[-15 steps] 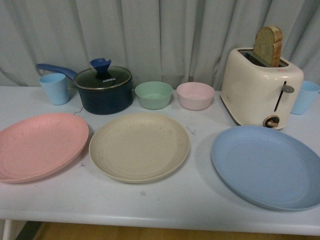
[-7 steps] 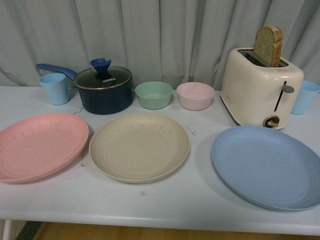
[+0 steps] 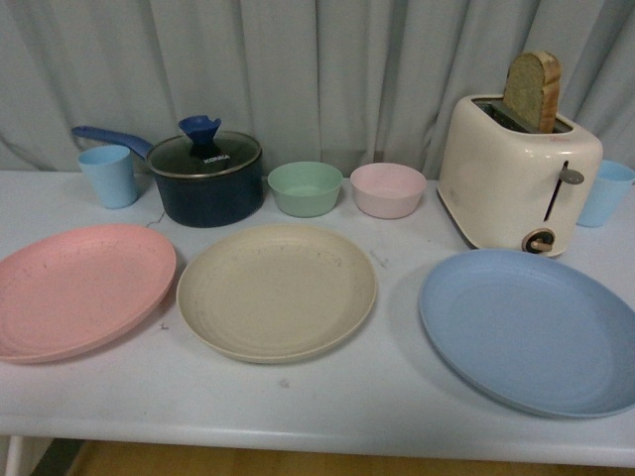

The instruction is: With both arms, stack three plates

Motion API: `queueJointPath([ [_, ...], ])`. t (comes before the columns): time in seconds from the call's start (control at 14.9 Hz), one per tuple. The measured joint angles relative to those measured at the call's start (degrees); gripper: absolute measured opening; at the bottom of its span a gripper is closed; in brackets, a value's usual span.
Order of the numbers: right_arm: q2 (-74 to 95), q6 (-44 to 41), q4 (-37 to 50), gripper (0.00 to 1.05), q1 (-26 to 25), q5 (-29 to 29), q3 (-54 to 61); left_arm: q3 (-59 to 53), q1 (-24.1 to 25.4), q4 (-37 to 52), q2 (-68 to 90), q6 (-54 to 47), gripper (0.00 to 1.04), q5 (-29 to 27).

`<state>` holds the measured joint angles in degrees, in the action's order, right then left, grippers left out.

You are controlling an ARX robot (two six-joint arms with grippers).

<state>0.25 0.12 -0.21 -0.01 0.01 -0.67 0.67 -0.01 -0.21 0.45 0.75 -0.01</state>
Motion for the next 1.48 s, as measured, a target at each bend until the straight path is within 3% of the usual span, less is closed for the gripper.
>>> queueJointPath([
  [1.48,0.00,0.00,0.00,0.98,0.00,0.00,0.00,0.00,0.00,0.02,0.00,0.00,0.98,0.00],
])
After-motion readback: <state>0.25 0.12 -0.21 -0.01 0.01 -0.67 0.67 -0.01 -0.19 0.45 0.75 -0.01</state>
